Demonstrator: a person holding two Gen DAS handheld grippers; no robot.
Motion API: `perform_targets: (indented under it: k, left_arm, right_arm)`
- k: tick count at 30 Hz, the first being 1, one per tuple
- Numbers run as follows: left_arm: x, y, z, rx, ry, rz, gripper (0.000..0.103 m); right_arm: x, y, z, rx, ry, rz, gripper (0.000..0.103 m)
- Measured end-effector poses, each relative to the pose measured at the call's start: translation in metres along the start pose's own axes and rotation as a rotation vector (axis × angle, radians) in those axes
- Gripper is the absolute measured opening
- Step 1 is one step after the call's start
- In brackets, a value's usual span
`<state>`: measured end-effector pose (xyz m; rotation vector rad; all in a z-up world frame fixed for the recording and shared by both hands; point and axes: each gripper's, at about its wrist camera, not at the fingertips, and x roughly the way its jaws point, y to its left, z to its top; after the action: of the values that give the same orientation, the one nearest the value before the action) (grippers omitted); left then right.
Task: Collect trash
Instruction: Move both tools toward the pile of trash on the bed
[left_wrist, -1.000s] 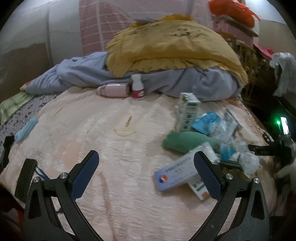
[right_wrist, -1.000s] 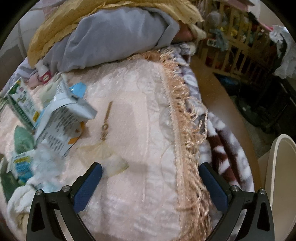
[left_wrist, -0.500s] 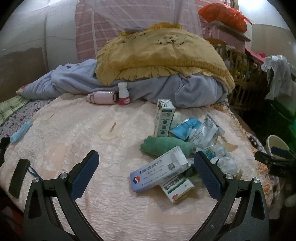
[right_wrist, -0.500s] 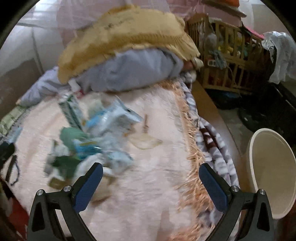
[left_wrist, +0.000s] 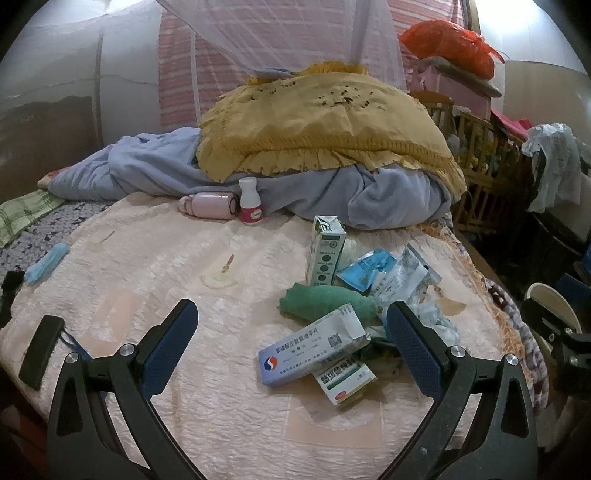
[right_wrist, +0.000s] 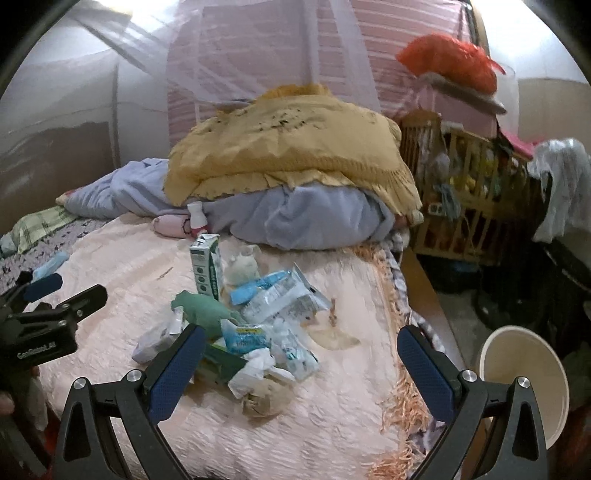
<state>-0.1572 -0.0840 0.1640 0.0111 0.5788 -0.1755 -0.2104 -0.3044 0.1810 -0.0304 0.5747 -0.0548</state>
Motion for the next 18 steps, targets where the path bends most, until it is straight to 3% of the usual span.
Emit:
perform_targets:
  k: [18]
  left_arm:
    - [-0.01,-0.002,0.008,0.003,-0.027,-0.003,0.102]
  right_arm:
    - [-0.011,0.001,0.009,0.028,-0.047,0.014,0.103]
